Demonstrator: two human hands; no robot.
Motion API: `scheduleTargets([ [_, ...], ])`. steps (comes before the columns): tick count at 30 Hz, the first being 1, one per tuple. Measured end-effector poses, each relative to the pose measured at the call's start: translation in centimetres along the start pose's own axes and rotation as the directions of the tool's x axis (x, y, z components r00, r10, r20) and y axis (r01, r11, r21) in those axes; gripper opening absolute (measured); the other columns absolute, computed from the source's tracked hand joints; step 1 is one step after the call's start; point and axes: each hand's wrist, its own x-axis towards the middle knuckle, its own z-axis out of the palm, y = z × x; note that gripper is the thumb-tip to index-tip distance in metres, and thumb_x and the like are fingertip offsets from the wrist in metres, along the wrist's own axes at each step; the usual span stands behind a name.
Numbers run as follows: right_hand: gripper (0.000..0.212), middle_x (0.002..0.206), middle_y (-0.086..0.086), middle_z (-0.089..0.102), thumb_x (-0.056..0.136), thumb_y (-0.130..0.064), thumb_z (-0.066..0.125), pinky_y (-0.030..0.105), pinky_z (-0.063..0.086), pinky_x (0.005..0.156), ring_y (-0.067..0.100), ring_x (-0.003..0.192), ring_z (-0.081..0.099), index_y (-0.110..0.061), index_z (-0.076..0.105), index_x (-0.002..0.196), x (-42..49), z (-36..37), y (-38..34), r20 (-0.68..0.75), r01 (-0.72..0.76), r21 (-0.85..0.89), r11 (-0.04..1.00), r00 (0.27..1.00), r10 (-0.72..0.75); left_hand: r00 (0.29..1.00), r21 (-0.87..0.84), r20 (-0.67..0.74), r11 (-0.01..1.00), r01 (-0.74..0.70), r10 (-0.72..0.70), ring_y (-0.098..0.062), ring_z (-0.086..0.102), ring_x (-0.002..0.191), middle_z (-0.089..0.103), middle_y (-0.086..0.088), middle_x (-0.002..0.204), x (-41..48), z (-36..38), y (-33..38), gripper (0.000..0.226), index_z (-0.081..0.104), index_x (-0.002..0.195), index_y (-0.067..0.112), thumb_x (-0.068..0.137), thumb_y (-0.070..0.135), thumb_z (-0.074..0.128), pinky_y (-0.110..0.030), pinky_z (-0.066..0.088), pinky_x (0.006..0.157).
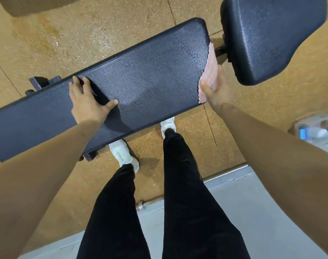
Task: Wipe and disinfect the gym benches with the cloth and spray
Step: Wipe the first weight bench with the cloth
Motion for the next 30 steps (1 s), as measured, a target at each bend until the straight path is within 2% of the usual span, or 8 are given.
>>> scheduleTargets([
  [5, 0.085, 0.155, 0.006, 0.043, 0.089, -0.050, 0.067, 0.042, 0.032, 0.121, 0.024, 0.142, 0.044, -0.025, 0.023, 0.158, -2.5, 3.6, 0.6, -0.166, -0.219, 0.257, 0.941, 0.949, 0.266, 0.950, 0.056, -0.046, 0.951, -0.305, 0.308, -0.042, 0.031, 0.147, 0.032, -0.018, 0.162, -2.2, 1.8, -0.4, 0.083, 0.041, 0.153, 0.018, 0.086, 0.048, 0.078, -0.058, 0.039, 0.114],
  [10, 0.056, 0.118, 0.015, 0.067, 0.094, -0.015, 0.068, 0.036, 0.061, 0.085, 0.023, 0.097, 0.070, -0.017, 0.042, 0.143, -5.7, 8.3, -2.1, -0.050, -0.275, 0.766, 0.582, 0.876, 0.480, 0.844, 0.203, 0.103, 0.819, -0.537, 0.527, -0.044, 0.029, 0.149, 0.033, -0.013, 0.164, -5.7, 4.4, -1.2, 0.079, 0.045, 0.154, 0.025, 0.085, 0.047, 0.079, -0.062, 0.044, 0.108],
  [11, 0.049, 0.112, 0.013, 0.071, 0.090, -0.020, 0.072, 0.033, 0.055, 0.075, 0.025, 0.093, 0.072, -0.017, 0.051, 0.135, -6.1, 9.7, -2.0, -0.031, -0.302, 0.774, 0.556, 0.859, 0.511, 0.836, 0.209, 0.107, 0.810, -0.548, 0.538, -0.043, 0.027, 0.151, 0.032, -0.012, 0.166, -5.9, 4.7, -1.5, 0.080, 0.043, 0.155, 0.026, 0.086, 0.047, 0.079, -0.063, 0.044, 0.108],
  [13, 0.040, 0.110, 0.014, 0.074, 0.086, -0.031, 0.075, 0.045, 0.059, 0.090, 0.029, 0.095, 0.073, -0.016, 0.061, 0.120, -7.1, 12.0, -2.0, 0.024, -0.371, 0.776, 0.510, 0.826, 0.564, 0.829, 0.193, 0.096, 0.807, -0.558, 0.551, -0.040, 0.025, 0.153, 0.031, -0.010, 0.167, -5.8, 4.8, -2.0, 0.081, 0.043, 0.156, 0.028, 0.086, 0.048, 0.079, -0.062, 0.043, 0.109],
  [17, 0.019, 0.075, 0.008, 0.067, 0.096, -0.028, 0.069, 0.021, 0.044, 0.053, 0.014, 0.053, 0.058, -0.013, 0.059, 0.092, -9.1, 13.3, -2.8, 0.239, -0.488, 0.767, 0.415, 0.819, 0.521, 0.821, 0.141, 0.106, 0.808, -0.572, 0.562, -0.035, 0.023, 0.154, 0.030, -0.006, 0.168, -5.2, 4.7, -2.8, 0.080, 0.044, 0.155, 0.028, 0.085, 0.044, 0.080, -0.060, 0.040, 0.111],
  [21, 0.052, 0.093, 0.012, 0.070, 0.095, -0.047, 0.064, 0.030, 0.054, 0.063, 0.024, 0.076, 0.069, -0.001, 0.064, 0.118, -9.3, 12.2, -1.9, 0.531, -0.685, 0.619, 0.385, 0.725, 0.438, 0.813, -0.038, -0.036, 0.813, -0.582, 0.580, -0.038, 0.049, 0.135, 0.056, -0.013, 0.145, -6.6, 5.8, -3.3, 0.053, 0.064, 0.136, 0.011, 0.087, 0.027, 0.076, -0.054, 0.046, 0.107],
  [26, 0.047, 0.108, 0.009, 0.070, 0.087, -0.034, 0.075, 0.037, 0.062, 0.079, 0.024, 0.098, 0.072, -0.010, 0.066, 0.127, -9.0, 10.0, -2.4, 0.619, -0.754, 0.594, 0.281, 0.651, 0.438, 0.925, -0.515, 0.211, 0.841, -0.168, 0.315, -0.015, 0.067, 0.091, 0.071, 0.005, 0.097, -12.5, 8.4, 0.8, 0.019, 0.076, 0.108, 0.021, 0.090, 0.028, 0.075, -0.037, 0.056, 0.088],
  [30, 0.036, 0.111, 0.010, 0.072, 0.091, -0.032, 0.065, 0.039, 0.054, 0.101, 0.025, 0.103, 0.072, -0.011, 0.066, 0.121, -9.0, 8.6, -2.6, 0.648, -0.763, 0.534, 0.364, 0.646, 0.403, 0.797, -0.683, 0.602, 0.483, 0.548, -0.053, -0.012, 0.065, 0.096, 0.073, 0.005, 0.104, -13.9, 9.2, 7.0, 0.025, 0.075, 0.109, 0.019, 0.093, 0.038, 0.073, -0.027, 0.049, 0.087],
])
